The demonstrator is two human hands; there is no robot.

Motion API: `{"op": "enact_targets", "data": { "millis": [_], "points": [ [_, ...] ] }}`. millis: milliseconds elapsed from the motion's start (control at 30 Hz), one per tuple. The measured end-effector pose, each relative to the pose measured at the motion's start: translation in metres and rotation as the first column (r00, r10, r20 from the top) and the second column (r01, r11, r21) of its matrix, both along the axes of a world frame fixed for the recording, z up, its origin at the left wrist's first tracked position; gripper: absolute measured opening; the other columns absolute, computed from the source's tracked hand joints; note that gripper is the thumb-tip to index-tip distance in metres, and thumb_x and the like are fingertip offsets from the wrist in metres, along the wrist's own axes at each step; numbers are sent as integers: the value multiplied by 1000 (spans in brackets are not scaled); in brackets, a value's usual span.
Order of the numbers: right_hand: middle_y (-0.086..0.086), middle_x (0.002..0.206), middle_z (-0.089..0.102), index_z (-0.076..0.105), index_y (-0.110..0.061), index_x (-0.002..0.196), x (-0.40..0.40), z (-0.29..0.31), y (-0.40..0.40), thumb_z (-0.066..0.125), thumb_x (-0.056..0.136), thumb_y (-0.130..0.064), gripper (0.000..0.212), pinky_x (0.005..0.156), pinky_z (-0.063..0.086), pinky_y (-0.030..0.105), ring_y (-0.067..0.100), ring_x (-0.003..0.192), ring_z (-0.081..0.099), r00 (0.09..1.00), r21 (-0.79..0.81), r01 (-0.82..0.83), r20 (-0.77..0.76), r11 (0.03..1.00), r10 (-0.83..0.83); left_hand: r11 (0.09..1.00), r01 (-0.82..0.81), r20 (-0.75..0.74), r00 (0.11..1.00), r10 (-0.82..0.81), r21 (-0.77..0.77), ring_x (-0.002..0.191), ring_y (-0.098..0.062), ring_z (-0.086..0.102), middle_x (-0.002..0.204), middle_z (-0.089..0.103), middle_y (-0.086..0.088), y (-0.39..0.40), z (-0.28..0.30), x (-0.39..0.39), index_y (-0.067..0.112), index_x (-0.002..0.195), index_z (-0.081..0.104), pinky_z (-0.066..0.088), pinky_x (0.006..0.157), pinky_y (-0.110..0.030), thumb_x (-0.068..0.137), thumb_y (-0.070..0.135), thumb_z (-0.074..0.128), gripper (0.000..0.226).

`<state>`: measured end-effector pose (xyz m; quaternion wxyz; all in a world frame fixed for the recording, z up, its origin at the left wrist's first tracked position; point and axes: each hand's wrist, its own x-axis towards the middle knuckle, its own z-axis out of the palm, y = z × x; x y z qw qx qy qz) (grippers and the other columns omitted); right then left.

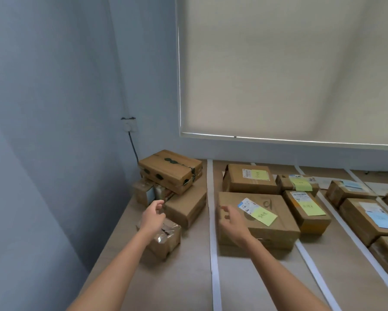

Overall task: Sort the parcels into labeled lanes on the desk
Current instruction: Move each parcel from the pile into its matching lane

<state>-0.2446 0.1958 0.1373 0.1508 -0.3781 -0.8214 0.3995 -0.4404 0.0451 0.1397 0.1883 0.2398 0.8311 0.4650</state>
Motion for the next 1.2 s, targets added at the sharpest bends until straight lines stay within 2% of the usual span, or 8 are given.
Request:
{"op": "enact_targets", "data": {
  "millis": [167, 300, 367, 533, 700, 800, 1033, 1200],
  "points": [
    [9, 140, 43, 41, -13, 137, -71, -58, -54, 54, 87, -11, 52, 92, 41, 28, 24, 120, 48, 999, -190, 18, 40, 982, -11, 992, 2, 31, 1000, 2, -125, 121, -23, 48, 135, 50, -7, -55, -51, -72, 13, 133, 47, 39, 95, -31, 92, 6, 52, 42],
    [6, 130, 48, 41, -13, 135, -108, -93, -87, 54, 87, -14, 49, 84, 36, 24, 20, 109, 51, 998, -272, 48, 62, 961, -33, 980, 19, 95, 995, 0, -197, 127, -26, 44, 140, 46, -9, -71, -90, -104, 11, 139, 41, 37, 98, -33, 92, -1, 45, 48],
    [4, 123, 51, 37, -15, 133, -122, -102, -96, 54, 88, -16, 48, 82, 38, 24, 17, 100, 52, 996, -323, 89, 53, 942, -76, 976, 42, 137, 990, -12, -216, 127, -25, 43, 141, 45, -8, -75, -107, -113, 12, 141, 39, 39, 94, -31, 92, -3, 45, 51],
    [2, 120, 56, 22, -18, 142, -146, -117, -107, 46, 93, -24, 55, 82, 39, 26, 19, 101, 55, 973, -407, 219, 25, 887, -228, 971, 116, 233, 970, -65, -209, 132, -27, 40, 146, 39, -8, -65, -132, -120, 13, 146, 30, 36, 106, -36, 91, -1, 46, 59],
    [6, 127, 55, 21, -19, 145, -156, -120, -110, 42, 95, -24, 55, 99, 44, 40, 22, 108, 52, 953, -463, 277, 21, 842, -302, 975, 168, 261, 957, -127, -144, 130, -22, 44, 141, 47, -7, -49, -136, -110, 16, 143, 33, 34, 96, -22, 87, 3, 50, 60],
    [4, 126, 54, 25, -20, 144, -153, -113, -109, 40, 97, -30, 51, 88, 42, 32, 21, 103, 51, 952, -439, 285, 23, 852, -306, 973, 174, 254, 958, -132, -150, 129, -22, 45, 139, 48, -6, -50, -133, -101, 16, 142, 34, 35, 91, -22, 88, 3, 50, 58],
    [6, 129, 54, 30, -19, 142, -127, -81, -109, 39, 98, -32, 46, 85, 41, 29, 20, 106, 51, 955, -460, 234, -57, 856, -292, 973, 198, 167, 970, -177, -116, 124, -19, 46, 137, 50, -2, -59, -98, -77, 21, 141, 37, 36, 84, -23, 90, 6, 49, 55],
    [6, 127, 51, 30, -20, 142, -94, -51, -108, 36, 98, -32, 46, 93, 40, 32, 19, 108, 49, 952, -421, 212, -113, 882, -283, 974, 198, 104, 977, -187, -110, 126, -20, 45, 138, 49, -1, -64, -61, -46, 23, 142, 34, 37, 86, -23, 89, 10, 51, 57]
  ]
}}
